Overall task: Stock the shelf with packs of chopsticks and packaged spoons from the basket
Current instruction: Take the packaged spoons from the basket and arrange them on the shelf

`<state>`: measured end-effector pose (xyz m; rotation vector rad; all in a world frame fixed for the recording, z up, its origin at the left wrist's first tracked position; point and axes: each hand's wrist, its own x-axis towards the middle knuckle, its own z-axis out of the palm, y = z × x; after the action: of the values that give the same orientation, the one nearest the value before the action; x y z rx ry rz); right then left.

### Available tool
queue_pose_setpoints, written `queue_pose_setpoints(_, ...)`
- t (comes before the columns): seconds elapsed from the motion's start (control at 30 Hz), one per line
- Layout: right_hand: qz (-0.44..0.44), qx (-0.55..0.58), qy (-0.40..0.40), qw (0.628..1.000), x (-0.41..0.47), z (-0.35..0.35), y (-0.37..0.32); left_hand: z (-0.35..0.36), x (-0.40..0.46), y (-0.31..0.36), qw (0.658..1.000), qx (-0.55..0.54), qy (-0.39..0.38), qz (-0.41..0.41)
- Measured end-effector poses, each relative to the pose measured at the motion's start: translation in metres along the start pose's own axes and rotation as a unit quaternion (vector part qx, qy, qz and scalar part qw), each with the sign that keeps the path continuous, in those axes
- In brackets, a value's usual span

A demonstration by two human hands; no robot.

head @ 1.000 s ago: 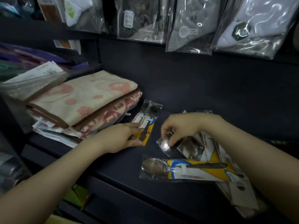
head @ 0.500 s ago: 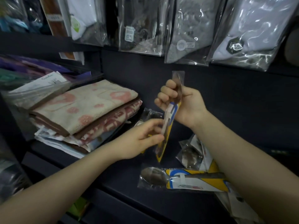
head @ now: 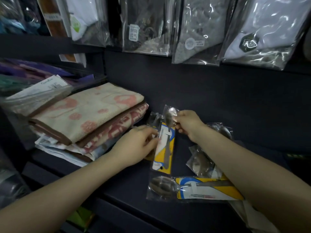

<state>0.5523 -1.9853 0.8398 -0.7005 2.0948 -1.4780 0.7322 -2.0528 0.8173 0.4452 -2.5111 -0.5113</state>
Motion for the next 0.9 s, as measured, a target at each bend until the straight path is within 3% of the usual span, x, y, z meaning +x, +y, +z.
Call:
queue_pose_setpoints(0.03, 0.003, -0.018, 0.028, 0.999, 0.004, 0.0, 0.0, -0.002, -0.001, -0.006, 0.998, 0.06, -0.015, 0.022)
queue_pose_setpoints(0.1, 0.023, -0.042, 0.053, 0.997, 0.014, -0.001, 0.001, -0.005, -0.005, -0.018, 0.983, 0.139, -0.121, 0.021)
queue_pose_setpoints(0.2, 0.059, -0.062, 0.068, 0.994, 0.026, -0.003, 0.007, -0.002, -0.011, -0.028, 0.95, 0.174, -0.258, -0.006)
queue_pose_setpoints(0.33, 0.062, -0.109, 0.066, 0.99, 0.036, -0.002, 0.016, -0.002, -0.011, -0.031, 0.95, 0.19, -0.247, 0.017)
queue_pose_setpoints(0.47, 0.037, -0.109, 0.01, 0.993, 0.036, -0.007, 0.012, 0.001, -0.009, -0.029, 0.954, 0.195, -0.227, 0.011)
queue_pose_setpoints(0.57, 0.007, -0.192, 0.017, 0.981, 0.032, -0.016, 0.011, 0.002, -0.008, -0.026, 0.958, 0.18, -0.223, 0.005)
queue_pose_setpoints(0.67, -0.106, -0.388, 0.032, 0.915, 0.014, -0.023, 0.009, 0.001, -0.008, -0.024, 0.96, 0.184, -0.21, 0.007)
queue_pose_setpoints(0.77, -0.263, -0.481, -0.113, 0.829, -0.016, -0.021, 0.002, 0.003, -0.004, -0.022, 0.96, 0.182, -0.212, 0.013)
queue_pose_setpoints(0.83, -0.28, -0.5, -0.217, 0.79, -0.035, -0.016, 0.001, 0.004, -0.001, -0.019, 0.958, 0.172, -0.226, 0.036)
queue_pose_setpoints(0.9, -0.219, -0.506, -0.279, 0.786, -0.048, -0.014, 0.002, 0.002, 0.0, -0.018, 0.952, 0.153, -0.262, 0.031)
